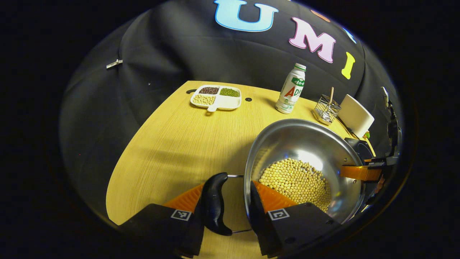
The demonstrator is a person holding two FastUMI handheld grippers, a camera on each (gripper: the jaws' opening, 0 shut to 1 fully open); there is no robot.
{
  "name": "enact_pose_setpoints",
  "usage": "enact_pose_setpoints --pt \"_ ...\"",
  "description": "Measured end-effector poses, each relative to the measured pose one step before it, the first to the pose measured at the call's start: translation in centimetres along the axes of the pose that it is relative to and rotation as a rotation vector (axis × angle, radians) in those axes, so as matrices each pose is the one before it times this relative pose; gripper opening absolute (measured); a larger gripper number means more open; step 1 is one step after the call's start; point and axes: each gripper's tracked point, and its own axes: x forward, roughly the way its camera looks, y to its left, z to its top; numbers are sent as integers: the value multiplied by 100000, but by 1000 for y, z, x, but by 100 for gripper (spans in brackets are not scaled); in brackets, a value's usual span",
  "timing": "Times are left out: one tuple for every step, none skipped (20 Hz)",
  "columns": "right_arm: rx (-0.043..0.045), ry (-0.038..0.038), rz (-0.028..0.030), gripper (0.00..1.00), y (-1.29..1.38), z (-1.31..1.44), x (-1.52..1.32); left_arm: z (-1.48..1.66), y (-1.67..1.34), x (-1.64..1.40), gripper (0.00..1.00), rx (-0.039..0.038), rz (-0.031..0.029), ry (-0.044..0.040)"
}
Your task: First push the handle of the pot to place it horizontally, then grasp the pot with both hands and set it on the induction cooktop.
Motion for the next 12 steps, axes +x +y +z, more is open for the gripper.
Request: enact_pose_setpoints --pt "507 -281 321 60 -55 171 -526 125 -204 -586 63 318 204 -73" --pt "429 -54 197 56 -120 90 -599 446 -298 -593 63 303 108 -254" --pt "760 -8 89 56 -182 162 -682 298 -390 -497 63 517 53 158" --pt "784 205 -45 60 -231 143 -720 241 -419 -664 62 336 15 347" --pt "714 -244 -136 60 -331 249 -817 321 -529 -742 63 499 3 -3" --pt "431 -484 83 60 -316 274 -912 481 -439 -674 62 625 -44 -512" --pt "494 -665 47 60 -374 364 -839 406 -637 -678 63 364 -131 -622" --pt "350 -672 27 60 -426 310 -786 488 -598 -577 62 153 -201 -560" --pt "484 -730 -303 60 -515 462 -834 355 -761 -555 63 -108 -129 -278" --pt "706 -630 -600 60 -610 420 -755 367 -736 -466 63 255 -153 -209" --pt "1213 -965 -657 60 -608 565 -637 319 -691 -463 62 120 -131 -345" --pt "892 -1132 -274 60 -575 568 -682 521 -760 -393 63 -165 -198 -517"
